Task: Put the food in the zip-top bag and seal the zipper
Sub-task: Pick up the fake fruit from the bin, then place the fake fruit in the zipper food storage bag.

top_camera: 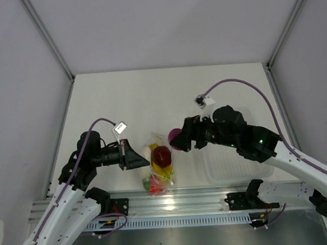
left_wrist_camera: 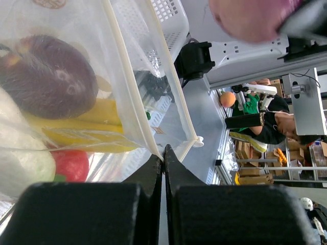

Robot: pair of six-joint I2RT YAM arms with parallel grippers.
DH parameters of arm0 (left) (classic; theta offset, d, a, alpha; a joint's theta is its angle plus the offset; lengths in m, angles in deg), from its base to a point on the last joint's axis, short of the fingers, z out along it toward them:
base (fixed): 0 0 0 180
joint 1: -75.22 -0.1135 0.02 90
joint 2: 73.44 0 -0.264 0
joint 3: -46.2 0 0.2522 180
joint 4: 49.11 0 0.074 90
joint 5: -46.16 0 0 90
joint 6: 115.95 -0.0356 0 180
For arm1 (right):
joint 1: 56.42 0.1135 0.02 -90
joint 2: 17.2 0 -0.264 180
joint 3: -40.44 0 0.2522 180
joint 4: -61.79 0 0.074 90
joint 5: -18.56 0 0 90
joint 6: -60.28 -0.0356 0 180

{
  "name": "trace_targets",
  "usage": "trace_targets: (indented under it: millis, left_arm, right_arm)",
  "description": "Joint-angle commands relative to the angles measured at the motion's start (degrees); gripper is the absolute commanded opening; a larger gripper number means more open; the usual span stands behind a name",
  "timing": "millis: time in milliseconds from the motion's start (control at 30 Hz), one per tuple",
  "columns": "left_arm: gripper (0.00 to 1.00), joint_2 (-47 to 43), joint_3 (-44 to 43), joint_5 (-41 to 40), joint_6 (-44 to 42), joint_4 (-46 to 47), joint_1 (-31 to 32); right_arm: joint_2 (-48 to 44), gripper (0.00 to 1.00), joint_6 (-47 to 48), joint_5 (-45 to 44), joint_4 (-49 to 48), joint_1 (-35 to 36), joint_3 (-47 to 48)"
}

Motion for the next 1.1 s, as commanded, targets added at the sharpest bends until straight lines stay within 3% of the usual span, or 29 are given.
trace_targets:
  millis: [0,233,333,533,567,600,633,933,1067]
  left_arm:
    - [0.01,-0.49,-1.52,0.44,-0.62,0.74,-0.4]
    - [0.0,-1.11,-2.05,0.44,-0.71,-0.23,-0.48]
    - [0.01,-1.37,-2.49,0.52,-0.8,-0.76,-0.39]
    - [0.01,-1.81,-3.19,0.52,-1.06,-1.63,-0.39]
    - [0.0,-1.81,-3.19,0.52,-1.06,-1.64,-0.39]
    - [0.01,-1.81,-3.28,0.44,-1.06,-1.72,-0.39]
    - [0.01,-1.98,-3.2,0.52,-1.06,-1.72,-0.39]
    - [0.0,-2.42,-3.02,0.17,-0.97,-1.99,-0.39]
    - [0.01,-2.25,-2.67,0.26,-0.97,-1.9,-0.48]
  right_arm:
    - [6.06,0.09,4.28,1.1,-3.07,6.21,6.28]
    - [16.7,0.19,5.52,-2.59,-1.49,13.16,12.54]
    - [18.47,0.3,5.25,-2.68,-1.75,13.87,12.72]
    - [20.93,0.61,4.64,-4.35,-0.96,14.31,13.69]
    - [21.1,0.68,4.64,-4.43,-0.87,14.4,13.95]
    - [21.28,0.87,4.72,-4.35,-0.87,14.49,13.95]
    - [21.54,0.97,4.81,-4.43,-0.87,14.75,14.04]
    - [20.84,0.99,4.64,-5.93,0.8,15.8,14.21]
    - [19.0,1.0,4.11,-11.7,3.51,15.8,14.83]
